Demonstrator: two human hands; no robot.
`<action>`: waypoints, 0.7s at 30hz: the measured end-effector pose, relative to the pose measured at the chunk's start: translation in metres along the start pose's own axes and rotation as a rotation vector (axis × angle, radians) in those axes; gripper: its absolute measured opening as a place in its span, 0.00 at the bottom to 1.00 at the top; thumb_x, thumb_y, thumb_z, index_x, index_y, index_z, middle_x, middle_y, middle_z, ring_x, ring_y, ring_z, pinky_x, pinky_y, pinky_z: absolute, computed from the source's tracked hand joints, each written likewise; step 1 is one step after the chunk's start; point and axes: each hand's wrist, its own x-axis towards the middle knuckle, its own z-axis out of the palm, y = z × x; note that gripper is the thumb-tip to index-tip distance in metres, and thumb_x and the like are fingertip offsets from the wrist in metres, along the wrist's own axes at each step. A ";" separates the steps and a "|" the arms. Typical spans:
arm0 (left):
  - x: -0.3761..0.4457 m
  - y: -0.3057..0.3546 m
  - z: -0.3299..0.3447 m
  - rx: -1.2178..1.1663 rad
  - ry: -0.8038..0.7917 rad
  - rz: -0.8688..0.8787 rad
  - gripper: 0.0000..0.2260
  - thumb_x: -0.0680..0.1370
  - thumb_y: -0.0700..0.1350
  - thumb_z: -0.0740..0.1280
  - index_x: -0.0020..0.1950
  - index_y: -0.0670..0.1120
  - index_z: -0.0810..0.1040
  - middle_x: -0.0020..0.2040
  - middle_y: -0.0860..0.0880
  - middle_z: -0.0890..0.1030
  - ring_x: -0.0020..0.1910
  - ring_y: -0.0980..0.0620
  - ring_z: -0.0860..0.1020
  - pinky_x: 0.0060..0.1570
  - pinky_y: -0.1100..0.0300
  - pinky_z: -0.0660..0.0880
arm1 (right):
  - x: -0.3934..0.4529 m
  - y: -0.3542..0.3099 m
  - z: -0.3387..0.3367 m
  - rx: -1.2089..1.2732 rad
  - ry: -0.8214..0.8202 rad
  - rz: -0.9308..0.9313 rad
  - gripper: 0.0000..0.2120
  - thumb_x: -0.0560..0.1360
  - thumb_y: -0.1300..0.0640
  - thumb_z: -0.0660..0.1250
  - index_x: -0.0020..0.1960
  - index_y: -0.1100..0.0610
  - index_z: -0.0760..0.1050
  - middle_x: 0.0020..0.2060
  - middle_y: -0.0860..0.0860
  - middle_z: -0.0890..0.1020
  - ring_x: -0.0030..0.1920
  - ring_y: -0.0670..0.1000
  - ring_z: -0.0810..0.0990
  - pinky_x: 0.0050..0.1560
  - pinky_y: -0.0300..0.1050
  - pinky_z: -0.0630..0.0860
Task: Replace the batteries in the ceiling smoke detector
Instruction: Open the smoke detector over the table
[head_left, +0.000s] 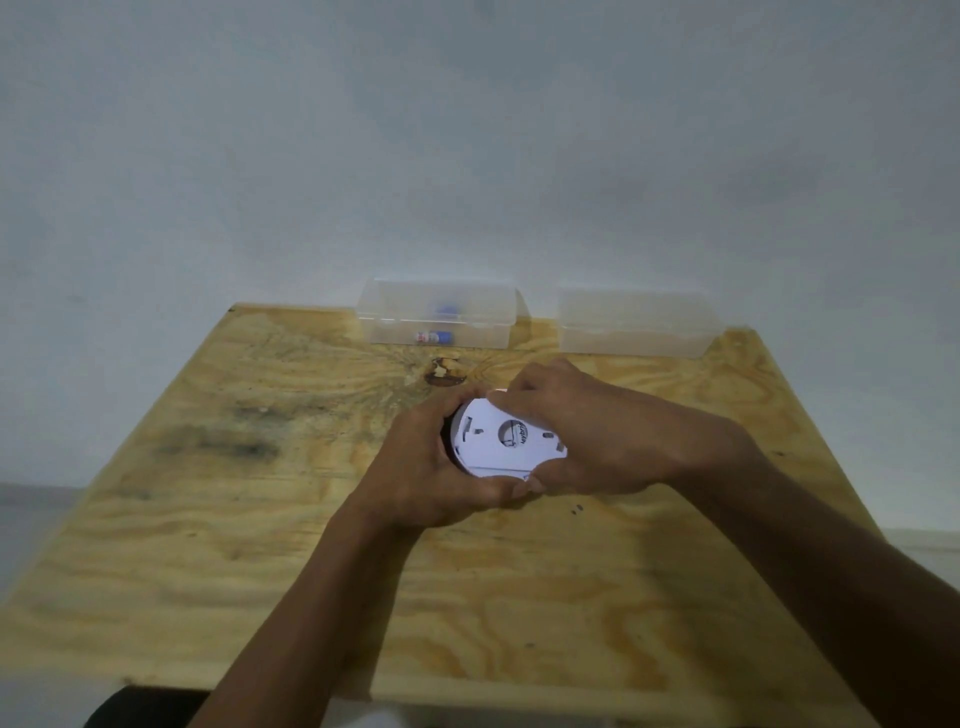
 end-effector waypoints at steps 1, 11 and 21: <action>0.000 0.000 0.000 -0.003 0.003 0.002 0.31 0.61 0.45 0.84 0.60 0.59 0.77 0.54 0.57 0.85 0.53 0.57 0.84 0.48 0.67 0.78 | -0.001 -0.001 0.000 -0.009 -0.007 0.007 0.31 0.74 0.47 0.71 0.72 0.53 0.65 0.61 0.52 0.70 0.58 0.50 0.63 0.55 0.49 0.72; -0.004 -0.002 0.003 0.024 0.025 -0.036 0.35 0.59 0.55 0.81 0.65 0.58 0.76 0.55 0.59 0.85 0.54 0.62 0.83 0.51 0.65 0.80 | -0.016 0.016 0.001 0.073 0.233 0.129 0.27 0.78 0.54 0.67 0.75 0.54 0.64 0.73 0.51 0.68 0.69 0.52 0.62 0.66 0.45 0.64; -0.006 -0.011 0.009 0.118 0.054 -0.105 0.41 0.60 0.62 0.81 0.71 0.52 0.74 0.65 0.57 0.80 0.63 0.59 0.79 0.62 0.51 0.78 | -0.017 0.046 0.054 0.239 0.469 0.513 0.24 0.76 0.52 0.69 0.71 0.56 0.71 0.68 0.55 0.75 0.67 0.60 0.68 0.66 0.49 0.65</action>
